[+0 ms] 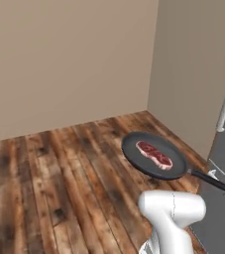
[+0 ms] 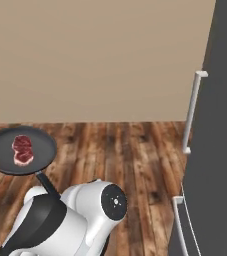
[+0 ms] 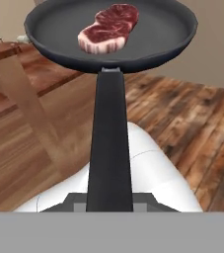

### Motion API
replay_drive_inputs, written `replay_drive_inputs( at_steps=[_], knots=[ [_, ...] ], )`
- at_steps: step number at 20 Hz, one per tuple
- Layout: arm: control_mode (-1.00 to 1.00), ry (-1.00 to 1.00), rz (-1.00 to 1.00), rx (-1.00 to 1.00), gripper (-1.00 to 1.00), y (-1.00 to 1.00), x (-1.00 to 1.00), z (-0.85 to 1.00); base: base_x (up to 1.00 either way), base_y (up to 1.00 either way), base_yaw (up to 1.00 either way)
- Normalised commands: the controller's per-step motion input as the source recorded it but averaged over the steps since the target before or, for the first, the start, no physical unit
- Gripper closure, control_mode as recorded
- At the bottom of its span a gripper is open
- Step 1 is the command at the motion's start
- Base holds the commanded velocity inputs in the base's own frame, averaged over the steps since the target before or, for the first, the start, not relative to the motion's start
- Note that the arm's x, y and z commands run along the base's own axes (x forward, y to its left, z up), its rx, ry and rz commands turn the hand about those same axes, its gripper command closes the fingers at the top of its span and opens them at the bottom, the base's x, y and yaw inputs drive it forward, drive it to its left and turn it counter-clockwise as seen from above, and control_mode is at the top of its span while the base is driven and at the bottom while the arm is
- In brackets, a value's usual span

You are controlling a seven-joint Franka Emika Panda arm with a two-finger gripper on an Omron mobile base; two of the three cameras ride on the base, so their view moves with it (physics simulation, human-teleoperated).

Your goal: Pick up the pan with the steak in it and place it on the dining table. Then place the steak on the plate.

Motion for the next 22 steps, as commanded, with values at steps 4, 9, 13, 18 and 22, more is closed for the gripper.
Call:
replay_drive_inputs(
  at_steps=[4, 9, 13, 18, 22],
  knots=[
    [1.0, 0.0, 0.0, 0.0, 1.0, 0.0, 0.0, 0.0, 1.0, 0.02, -0.01],
    [1.0, 0.0, 0.0, 0.0, 1.0, 0.0, 0.0, 0.0, 1.0, 0.0, 0.0],
    [1.0, 0.0, 0.0, 0.0, 1.0, 0.0, 0.0, 0.0, 1.0, 0.0, 0.0],
    [1.0, 0.0, 0.0, 0.0, 1.0, 0.0, 0.0, 0.0, 1.0, 0.0, 0.0],
    [1.0, 0.0, 0.0, 0.0, 1.0, 0.0, 0.0, 0.0, 1.0, 0.0, 0.0]
  ],
)
